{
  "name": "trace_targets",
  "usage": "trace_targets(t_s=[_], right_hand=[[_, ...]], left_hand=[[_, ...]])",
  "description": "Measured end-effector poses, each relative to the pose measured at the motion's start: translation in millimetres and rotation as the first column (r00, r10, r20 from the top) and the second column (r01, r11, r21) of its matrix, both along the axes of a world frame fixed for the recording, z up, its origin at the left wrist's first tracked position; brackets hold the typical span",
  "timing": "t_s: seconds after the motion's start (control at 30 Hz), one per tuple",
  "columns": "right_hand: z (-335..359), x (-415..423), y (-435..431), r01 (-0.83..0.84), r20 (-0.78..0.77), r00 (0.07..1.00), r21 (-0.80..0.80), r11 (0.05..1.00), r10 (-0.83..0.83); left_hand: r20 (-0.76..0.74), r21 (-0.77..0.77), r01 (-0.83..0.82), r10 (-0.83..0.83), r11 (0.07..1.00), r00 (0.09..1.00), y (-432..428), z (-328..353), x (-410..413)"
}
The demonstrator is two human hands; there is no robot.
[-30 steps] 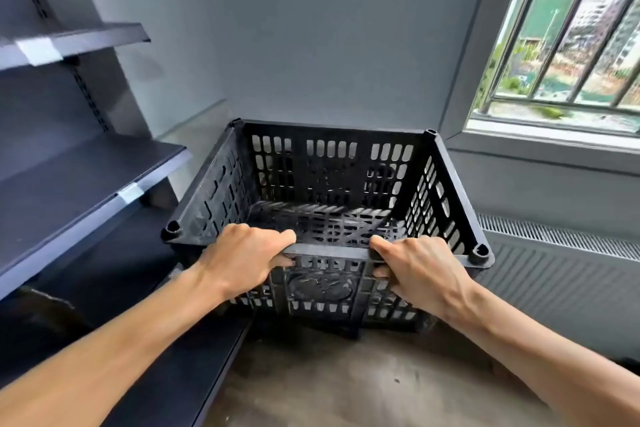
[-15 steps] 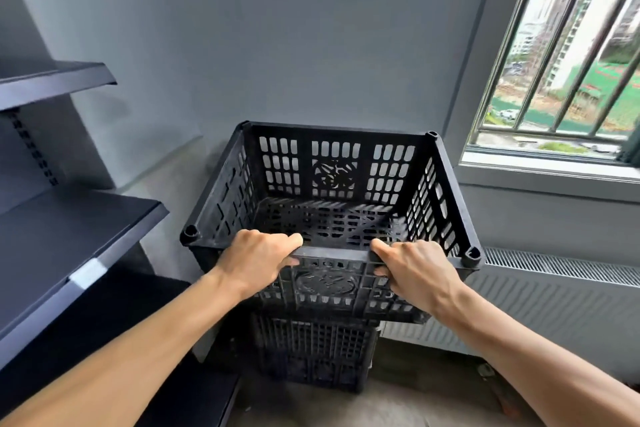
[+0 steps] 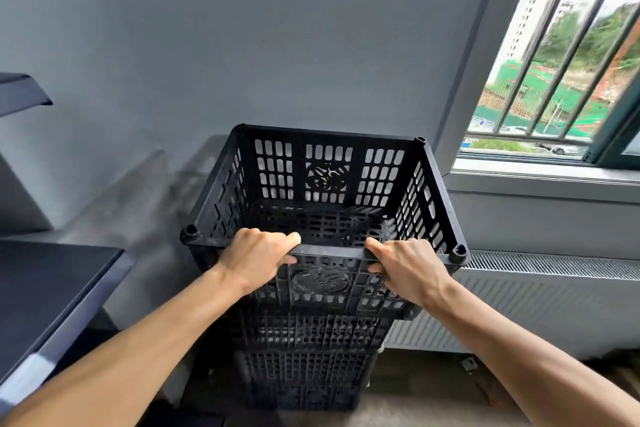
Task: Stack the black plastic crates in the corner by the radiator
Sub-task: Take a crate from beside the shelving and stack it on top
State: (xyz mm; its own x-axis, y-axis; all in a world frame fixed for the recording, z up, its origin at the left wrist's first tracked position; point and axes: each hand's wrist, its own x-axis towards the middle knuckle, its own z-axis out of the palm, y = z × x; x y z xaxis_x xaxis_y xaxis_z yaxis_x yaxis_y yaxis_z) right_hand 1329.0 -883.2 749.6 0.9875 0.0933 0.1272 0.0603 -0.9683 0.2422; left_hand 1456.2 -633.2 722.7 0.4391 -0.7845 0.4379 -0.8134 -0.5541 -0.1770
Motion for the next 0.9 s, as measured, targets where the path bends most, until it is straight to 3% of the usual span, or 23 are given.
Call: trace_targets(t_s=[0.7,0.9], right_hand=[[-17.7,112.8,-60.4,-0.170,0.009,0.985,0.068,0.983,0.170],[-21.3,117.4,-62.0,-0.135,0.008,0.991,0.072,0.988,0.135]], left_hand=[[-0.167,0.140,-0.094,0.117,0.986,0.979,-38.3,0.5,89.6],[-0.148,0.154,-0.136,0.159,0.979,0.976,-38.0,-3.2,91.2]])
